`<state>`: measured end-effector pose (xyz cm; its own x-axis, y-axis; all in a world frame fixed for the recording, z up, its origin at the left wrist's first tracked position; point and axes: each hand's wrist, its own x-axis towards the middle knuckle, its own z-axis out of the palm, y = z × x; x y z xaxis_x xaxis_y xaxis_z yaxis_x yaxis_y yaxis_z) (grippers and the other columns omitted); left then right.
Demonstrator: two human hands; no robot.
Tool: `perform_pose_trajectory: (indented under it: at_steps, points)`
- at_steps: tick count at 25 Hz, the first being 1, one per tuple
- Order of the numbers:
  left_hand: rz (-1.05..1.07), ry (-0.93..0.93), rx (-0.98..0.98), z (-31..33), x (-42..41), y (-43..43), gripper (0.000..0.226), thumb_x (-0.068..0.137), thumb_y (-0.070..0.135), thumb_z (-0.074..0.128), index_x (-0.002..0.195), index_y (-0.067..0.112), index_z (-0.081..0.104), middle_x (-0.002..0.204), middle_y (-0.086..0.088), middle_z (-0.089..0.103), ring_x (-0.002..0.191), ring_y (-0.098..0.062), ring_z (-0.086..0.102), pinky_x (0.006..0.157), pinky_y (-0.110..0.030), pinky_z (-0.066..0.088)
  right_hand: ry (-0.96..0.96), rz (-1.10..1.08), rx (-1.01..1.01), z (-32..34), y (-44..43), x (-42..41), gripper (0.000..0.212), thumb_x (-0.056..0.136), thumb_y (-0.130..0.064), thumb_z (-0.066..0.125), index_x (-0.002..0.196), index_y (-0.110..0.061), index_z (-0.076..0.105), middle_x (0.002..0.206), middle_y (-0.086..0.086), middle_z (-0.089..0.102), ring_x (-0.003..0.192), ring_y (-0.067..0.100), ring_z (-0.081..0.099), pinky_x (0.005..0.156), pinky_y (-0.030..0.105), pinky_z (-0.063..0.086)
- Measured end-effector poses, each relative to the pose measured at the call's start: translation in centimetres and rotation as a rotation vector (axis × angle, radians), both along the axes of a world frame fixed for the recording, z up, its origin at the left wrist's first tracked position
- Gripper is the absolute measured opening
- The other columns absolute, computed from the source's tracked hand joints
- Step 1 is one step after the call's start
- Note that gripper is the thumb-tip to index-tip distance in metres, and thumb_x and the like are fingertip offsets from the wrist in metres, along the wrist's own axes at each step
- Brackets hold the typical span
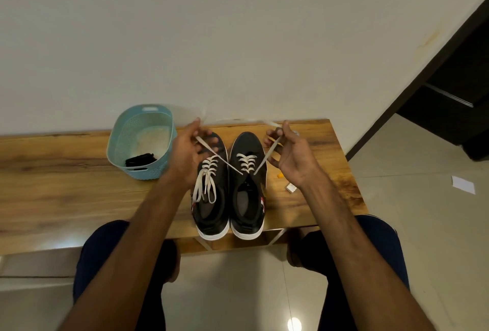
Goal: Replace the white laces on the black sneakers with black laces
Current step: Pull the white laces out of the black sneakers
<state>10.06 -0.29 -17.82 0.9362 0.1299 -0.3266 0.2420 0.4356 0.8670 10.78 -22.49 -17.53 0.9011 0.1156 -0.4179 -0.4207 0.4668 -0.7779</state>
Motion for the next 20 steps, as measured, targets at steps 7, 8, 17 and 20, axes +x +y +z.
perform_pose_trajectory:
  at_steps: [7,8,17,20]
  points:
    - [-0.034,0.036,1.177,-1.3,-0.5,3.0,0.027,0.1,0.035,0.049,0.091,0.01,0.054,0.084,-0.009,0.061,0.08,-0.032,0.059,0.07,-0.037,0.05,-0.215,0.046,-0.874,-1.0,-0.9,-0.3,0.032,0.102,-0.023,0.047,0.076,-0.016,0.064,0.074,-0.003,0.062,0.069,0.009,0.054,0.071,0.031,0.04]
    - [-0.134,0.033,1.39,-1.6,-0.9,2.6,0.028,0.099,0.037,0.05,0.098,0.009,0.054,0.091,-0.01,0.063,0.087,-0.034,0.061,0.074,-0.04,0.05,-0.266,0.169,-1.044,-1.4,-0.6,-0.5,0.031,0.102,-0.026,0.048,0.08,-0.016,0.066,0.075,-0.002,0.062,0.07,0.012,0.054,0.069,0.03,0.04]
    - [-0.701,-0.355,1.581,-4.5,-2.3,-4.2,0.06,0.089,0.034,0.063,0.141,0.018,0.039,0.139,-0.004,0.044,0.125,-0.023,0.047,0.091,-0.038,0.05,-0.32,0.623,-1.482,-3.6,1.2,-2.2,0.083,0.075,-0.049,0.081,0.136,-0.02,0.033,0.143,0.007,0.033,0.132,0.029,0.031,0.1,0.049,0.037]
    - [-0.716,-0.338,1.633,-5.7,-2.1,-5.0,0.048,0.089,0.027,0.061,0.133,0.015,0.045,0.131,-0.004,0.047,0.114,-0.023,0.053,0.085,-0.038,0.052,-0.324,0.658,-1.595,-4.6,1.7,-2.5,0.081,0.074,-0.044,0.081,0.136,-0.019,0.034,0.144,0.008,0.029,0.132,0.03,0.027,0.104,0.056,0.033]
